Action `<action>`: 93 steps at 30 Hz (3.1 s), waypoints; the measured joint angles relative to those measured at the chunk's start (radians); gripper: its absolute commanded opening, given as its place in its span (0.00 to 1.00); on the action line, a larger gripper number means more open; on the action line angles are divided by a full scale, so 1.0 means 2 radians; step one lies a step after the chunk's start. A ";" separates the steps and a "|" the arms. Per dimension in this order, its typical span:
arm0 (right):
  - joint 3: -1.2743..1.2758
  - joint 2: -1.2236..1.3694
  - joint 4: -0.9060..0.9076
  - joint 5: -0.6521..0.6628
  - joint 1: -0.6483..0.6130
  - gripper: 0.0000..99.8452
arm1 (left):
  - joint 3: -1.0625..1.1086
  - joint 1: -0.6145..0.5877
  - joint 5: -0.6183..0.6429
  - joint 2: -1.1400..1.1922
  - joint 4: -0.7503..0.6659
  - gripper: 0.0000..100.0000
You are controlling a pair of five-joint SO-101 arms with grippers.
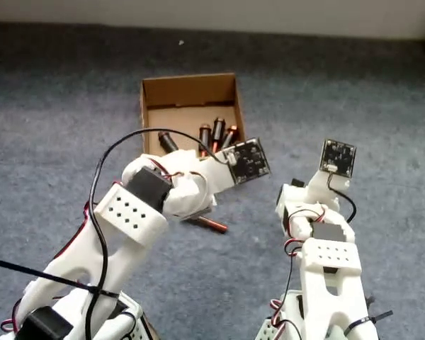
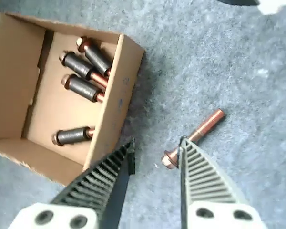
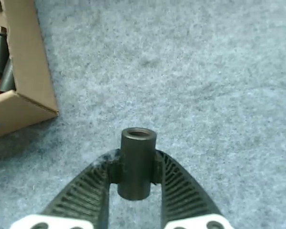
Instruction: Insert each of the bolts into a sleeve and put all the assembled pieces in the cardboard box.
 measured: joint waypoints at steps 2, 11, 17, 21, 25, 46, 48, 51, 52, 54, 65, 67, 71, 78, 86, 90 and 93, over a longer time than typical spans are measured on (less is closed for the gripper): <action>0.002 0.000 0.000 0.000 0.000 0.00 | 0.000 -0.002 0.064 -0.004 0.021 0.15; 0.012 0.000 -0.001 0.000 0.001 0.00 | 0.012 -0.002 0.395 -0.005 0.072 0.15; 0.012 0.000 -0.015 0.000 0.001 0.00 | 0.098 0.012 0.558 -0.005 0.025 0.15; 0.012 0.000 -0.015 0.000 0.001 0.00 | 0.145 0.011 0.610 -0.005 -0.021 0.17; 0.012 0.000 -0.015 0.000 0.001 0.00 | 0.165 0.013 0.647 -0.005 -0.064 0.26; 0.012 0.000 -0.015 0.000 0.001 0.00 | 0.127 -0.005 0.680 -0.002 -0.055 0.27; 0.012 0.000 -0.015 0.000 0.001 0.00 | 0.099 -0.006 0.680 0.019 -0.035 0.27; 0.012 0.000 -0.015 0.000 0.001 0.00 | 0.048 -0.005 0.680 0.074 0.005 0.27; 0.012 0.000 -0.015 0.000 0.001 0.00 | 0.029 -0.005 0.680 0.097 0.018 0.27; 0.012 0.000 -0.015 0.000 0.001 0.00 | -0.004 -0.005 0.680 0.142 0.041 0.27; 0.012 0.000 -0.015 0.000 0.001 0.00 | -0.048 -0.006 0.680 0.285 0.054 0.27; 0.012 0.000 -0.015 0.000 0.001 0.00 | -0.048 -0.006 0.680 0.301 0.054 0.27; 0.012 0.000 -0.015 0.000 0.001 0.00 | -0.055 -0.009 0.680 0.329 0.044 0.27; 0.012 0.000 -0.015 0.000 0.001 0.00 | -0.095 -0.041 0.681 0.365 0.016 0.27; 0.012 0.000 -0.015 0.000 0.001 0.00 | -0.099 -0.047 0.681 0.369 0.012 0.27; 0.012 0.000 -0.015 0.000 0.001 0.00 | -0.097 -0.047 0.681 0.369 0.002 0.19; 0.012 0.000 -0.015 0.000 0.001 0.00 | -0.099 -0.047 0.681 0.369 -0.003 0.09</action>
